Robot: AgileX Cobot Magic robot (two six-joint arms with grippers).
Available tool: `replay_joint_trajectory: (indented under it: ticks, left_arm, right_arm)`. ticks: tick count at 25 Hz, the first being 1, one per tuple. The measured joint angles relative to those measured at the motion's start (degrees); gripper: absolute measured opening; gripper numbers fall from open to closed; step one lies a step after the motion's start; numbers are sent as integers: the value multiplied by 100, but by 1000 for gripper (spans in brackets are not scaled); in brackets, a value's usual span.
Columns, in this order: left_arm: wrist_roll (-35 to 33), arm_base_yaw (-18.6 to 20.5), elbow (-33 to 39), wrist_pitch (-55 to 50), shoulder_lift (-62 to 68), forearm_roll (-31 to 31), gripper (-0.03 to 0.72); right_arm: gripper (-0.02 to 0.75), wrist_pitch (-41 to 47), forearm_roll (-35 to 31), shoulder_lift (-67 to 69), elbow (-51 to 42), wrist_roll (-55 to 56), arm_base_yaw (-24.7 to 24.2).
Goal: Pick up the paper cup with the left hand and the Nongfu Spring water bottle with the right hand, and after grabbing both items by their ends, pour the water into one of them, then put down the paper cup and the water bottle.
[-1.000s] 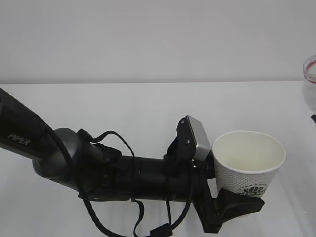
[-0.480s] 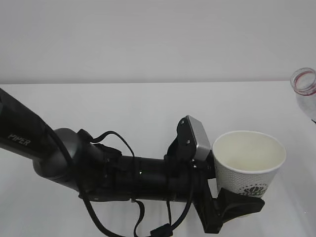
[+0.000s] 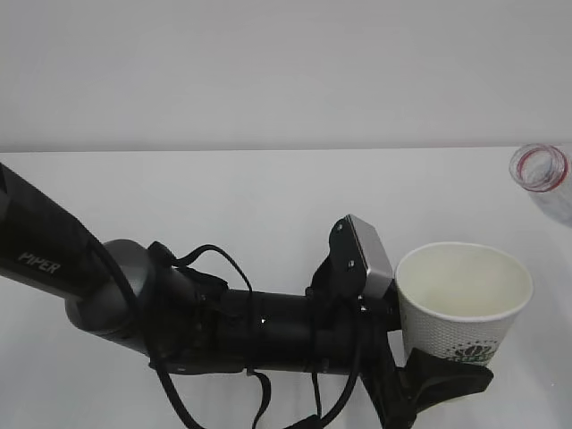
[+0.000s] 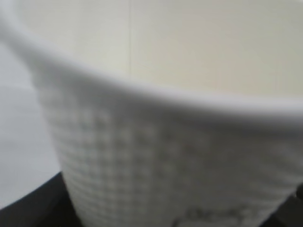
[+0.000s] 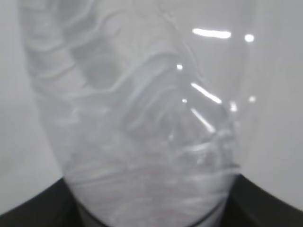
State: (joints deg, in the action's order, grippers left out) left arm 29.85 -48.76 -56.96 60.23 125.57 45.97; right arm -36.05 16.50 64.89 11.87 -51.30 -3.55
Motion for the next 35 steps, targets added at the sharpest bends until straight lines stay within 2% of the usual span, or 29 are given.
replay_joint_trajectory:
  ticks: [8,35]
  left_arm:
    - [0,0,0,0,0,-373,544]
    - [0,0,0,-263,0,-187,543]
  right_arm:
    - [431,0,0,0,0,-393,0]
    - [430,0,0,0,0,-1328,0]
